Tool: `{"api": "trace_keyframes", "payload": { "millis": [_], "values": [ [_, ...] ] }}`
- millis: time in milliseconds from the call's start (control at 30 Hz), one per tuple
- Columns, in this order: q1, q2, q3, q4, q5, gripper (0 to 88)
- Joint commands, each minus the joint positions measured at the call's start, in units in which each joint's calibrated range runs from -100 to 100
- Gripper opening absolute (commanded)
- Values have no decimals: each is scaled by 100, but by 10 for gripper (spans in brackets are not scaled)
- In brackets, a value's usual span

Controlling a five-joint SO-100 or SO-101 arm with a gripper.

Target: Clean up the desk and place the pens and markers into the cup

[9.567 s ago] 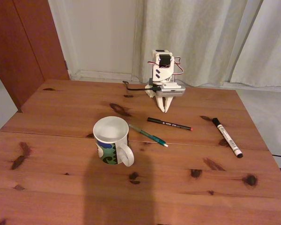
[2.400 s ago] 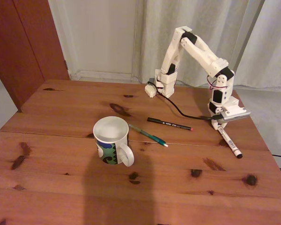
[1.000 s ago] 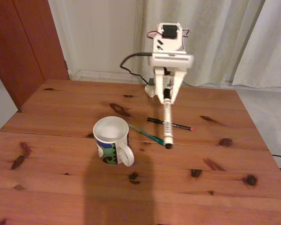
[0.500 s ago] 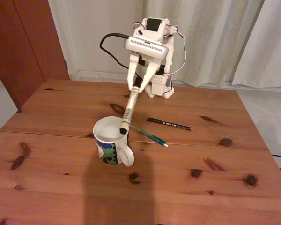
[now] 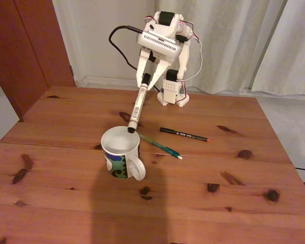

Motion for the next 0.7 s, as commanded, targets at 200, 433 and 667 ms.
{"api": "trace_keyframes", "payload": {
  "millis": [200, 433, 667],
  "values": [
    [402, 292, -797, -4, 167, 8],
    [523, 921, -1690, 804, 424, 8],
    [587, 1451, -2700, 1837, 591, 8]
  ]
}}
